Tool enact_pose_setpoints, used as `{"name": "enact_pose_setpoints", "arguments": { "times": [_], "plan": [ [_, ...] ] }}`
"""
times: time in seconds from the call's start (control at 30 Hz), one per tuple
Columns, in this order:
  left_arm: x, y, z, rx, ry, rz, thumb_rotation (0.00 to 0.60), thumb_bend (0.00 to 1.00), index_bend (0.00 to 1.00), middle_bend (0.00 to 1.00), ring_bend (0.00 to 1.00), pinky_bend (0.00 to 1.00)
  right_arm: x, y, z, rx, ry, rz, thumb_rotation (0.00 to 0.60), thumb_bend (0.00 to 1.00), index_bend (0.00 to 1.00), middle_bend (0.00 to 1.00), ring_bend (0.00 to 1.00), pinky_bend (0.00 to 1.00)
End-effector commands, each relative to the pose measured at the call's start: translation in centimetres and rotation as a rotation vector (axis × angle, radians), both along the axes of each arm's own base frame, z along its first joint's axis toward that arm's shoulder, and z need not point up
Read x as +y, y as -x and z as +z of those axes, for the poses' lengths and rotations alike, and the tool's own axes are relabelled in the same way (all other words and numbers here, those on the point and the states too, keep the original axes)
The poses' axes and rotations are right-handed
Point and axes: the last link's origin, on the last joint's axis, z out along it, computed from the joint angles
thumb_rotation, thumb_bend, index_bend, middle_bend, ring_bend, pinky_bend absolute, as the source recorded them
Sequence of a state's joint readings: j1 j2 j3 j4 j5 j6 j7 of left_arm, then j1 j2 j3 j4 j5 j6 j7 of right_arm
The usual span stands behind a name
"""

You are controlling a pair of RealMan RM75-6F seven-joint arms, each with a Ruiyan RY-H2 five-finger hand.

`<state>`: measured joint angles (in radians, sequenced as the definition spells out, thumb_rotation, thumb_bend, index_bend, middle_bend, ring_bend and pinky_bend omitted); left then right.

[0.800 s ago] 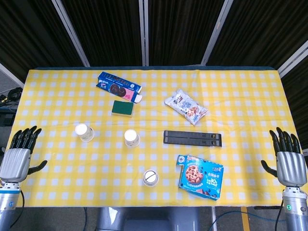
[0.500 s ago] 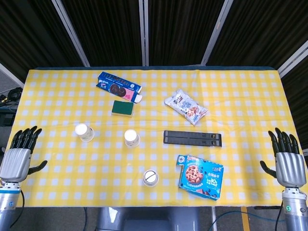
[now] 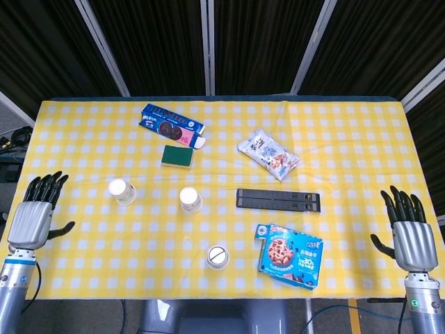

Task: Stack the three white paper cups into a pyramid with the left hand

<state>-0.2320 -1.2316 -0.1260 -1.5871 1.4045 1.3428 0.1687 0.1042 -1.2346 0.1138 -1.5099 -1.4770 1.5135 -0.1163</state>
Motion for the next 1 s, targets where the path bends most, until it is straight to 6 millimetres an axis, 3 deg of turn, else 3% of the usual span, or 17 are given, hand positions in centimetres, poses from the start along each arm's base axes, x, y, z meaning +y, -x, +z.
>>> {"name": "enact_pose_setpoints", "arguments": {
  "times": [0.03, 0.27, 0.67, 0.77, 1.0],
  "plan": [
    [2.3, -0.8, 0.2, 0.023, 0.016, -0.005, 0.600, 0.18, 0.08, 0.00, 0.00, 0.00, 0.0, 0.0, 0.0, -0.001, -0.001, 0.003, 0.600, 0.10, 0.01, 0.00, 0.00, 0.00],
    [5.7, -2.8, -1.7, 0.074, 0.140, -0.013, 0.600, 0.23, 0.20, 0.00, 0.00, 0.00, 0.0, 0.0, -0.1, -0.007, -0.012, 0.004, 0.600, 0.10, 0.02, 0.00, 0.00, 0.00],
    [9.0, -5.7, -4.7, 0.128, 0.257, -0.021, 0.600, 0.24, 0.22, 0.00, 0.00, 0.00, -0.1, 0.1, -0.1, -0.018, -0.018, 0.001, 0.600, 0.10, 0.02, 0.00, 0.00, 0.00],
    [9.4, -5.8, -5.5, 0.147, 0.287, -0.006, 0.600, 0.29, 0.22, 0.00, 0.00, 0.00, -0.1, 0.1, -0.1, -0.022, -0.017, 0.000, 0.600, 0.10, 0.02, 0.00, 0.00, 0.00],
    [10.4, -5.5, -6.8, 0.167, 0.324, 0.049, 0.600, 0.30, 0.23, 0.00, 0.00, 0.00, -0.1, 0.1, 0.0, -0.027, -0.018, 0.003, 0.600, 0.10, 0.02, 0.00, 0.00, 0.00]
  ]
}}
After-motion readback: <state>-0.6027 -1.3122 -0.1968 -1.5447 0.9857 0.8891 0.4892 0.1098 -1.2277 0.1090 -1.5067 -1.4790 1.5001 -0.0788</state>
